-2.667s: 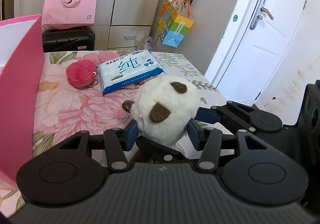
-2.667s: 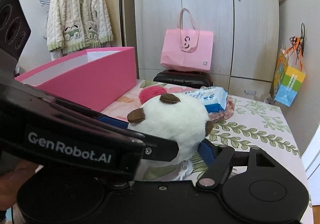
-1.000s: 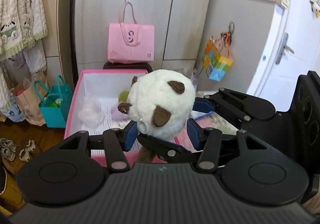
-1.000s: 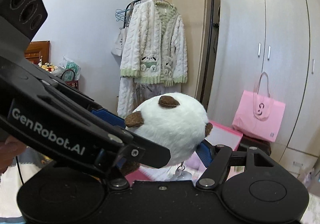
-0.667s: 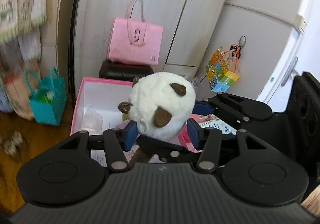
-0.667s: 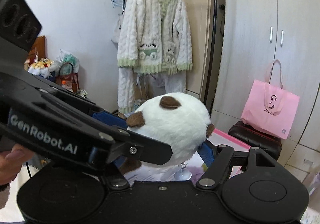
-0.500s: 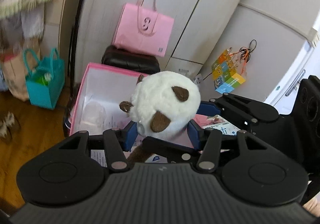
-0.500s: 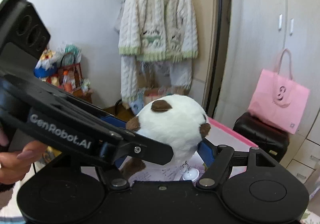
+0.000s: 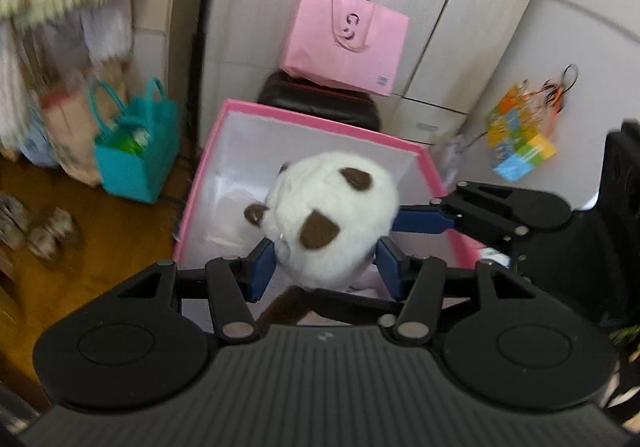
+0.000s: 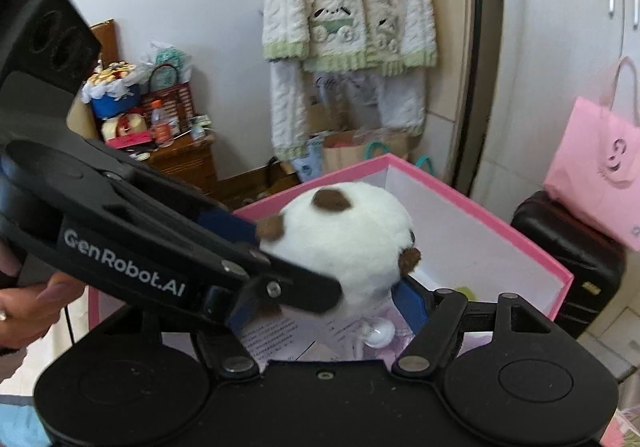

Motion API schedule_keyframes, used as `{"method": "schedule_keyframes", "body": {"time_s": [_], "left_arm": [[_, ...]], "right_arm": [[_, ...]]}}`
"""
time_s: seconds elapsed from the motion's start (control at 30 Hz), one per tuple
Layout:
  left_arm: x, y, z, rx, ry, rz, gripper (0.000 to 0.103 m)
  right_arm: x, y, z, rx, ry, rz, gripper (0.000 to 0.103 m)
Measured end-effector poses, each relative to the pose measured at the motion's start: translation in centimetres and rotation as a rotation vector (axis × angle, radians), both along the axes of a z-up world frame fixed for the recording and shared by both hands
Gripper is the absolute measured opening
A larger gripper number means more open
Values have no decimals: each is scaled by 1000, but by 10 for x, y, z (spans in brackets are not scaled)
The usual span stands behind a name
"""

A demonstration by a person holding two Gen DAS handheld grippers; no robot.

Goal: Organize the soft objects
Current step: 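Open the left gripper to drop the panda into the box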

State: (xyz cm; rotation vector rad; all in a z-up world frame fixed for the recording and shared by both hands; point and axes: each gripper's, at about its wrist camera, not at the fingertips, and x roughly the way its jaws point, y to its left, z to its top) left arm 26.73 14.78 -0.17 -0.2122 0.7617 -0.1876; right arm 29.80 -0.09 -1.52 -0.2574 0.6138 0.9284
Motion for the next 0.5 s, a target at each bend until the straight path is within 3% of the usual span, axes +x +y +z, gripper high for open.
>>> {"method": "schedule_keyframes", "body": {"time_s": [0.1, 0.27, 0.5], "left_arm": [[-1, 0, 0, 24, -3, 4, 54], [-23, -8, 17, 118, -93, 13, 56], [-71, -20, 42, 160, -138, -58, 58]], "right_arm": [[3, -5, -6, 15, 8, 0, 76], [-3, -20, -4, 29, -2, -51, 76], [-46, -54, 13, 47, -35, -68, 76]]}}
